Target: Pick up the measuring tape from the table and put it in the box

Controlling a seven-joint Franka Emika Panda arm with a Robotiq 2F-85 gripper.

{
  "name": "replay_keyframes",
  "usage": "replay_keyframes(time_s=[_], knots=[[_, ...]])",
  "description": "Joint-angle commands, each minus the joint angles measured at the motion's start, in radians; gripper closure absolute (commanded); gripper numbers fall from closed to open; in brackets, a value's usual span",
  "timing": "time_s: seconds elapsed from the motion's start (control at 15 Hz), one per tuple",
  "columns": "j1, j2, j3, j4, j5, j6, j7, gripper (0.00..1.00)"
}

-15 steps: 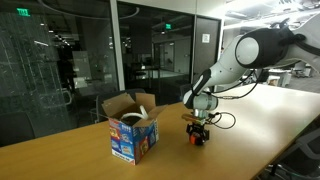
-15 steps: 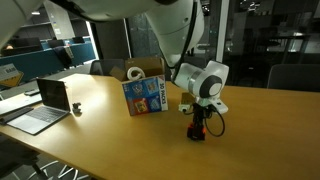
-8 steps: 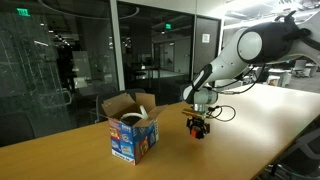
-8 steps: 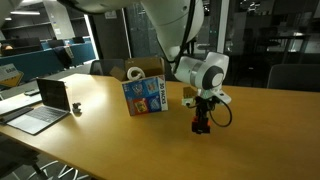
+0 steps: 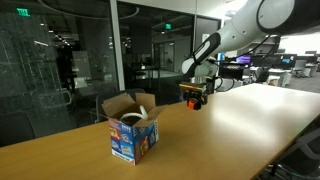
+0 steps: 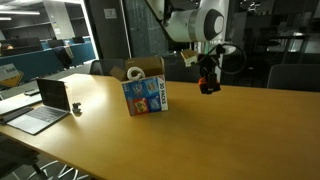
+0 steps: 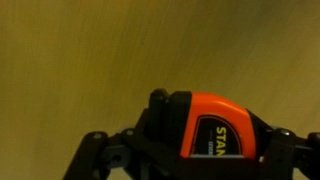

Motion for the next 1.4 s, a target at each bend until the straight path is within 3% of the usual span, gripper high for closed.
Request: replay_keyframes(time_s=[0.0, 0.4, 0.6, 0.93, 1.33], knots=[[0.033, -0.132, 0.025, 0.005, -0.047, -0.013, -0.019, 0.39], [0.074, -0.243, 0.132, 0.111, -0.010, -0.058, -0.070, 0.39], [0.074, -0.242, 0.205, 0.172, 0.081, -0.048, -0.147, 0.39], [0.068, -0.182, 0.294, 0.225, 0.296, -0.034, -0.312, 0.39], [0.070, -0.020, 0.359, 0.276, 0.508, -0.074, -0.479, 0.39]])
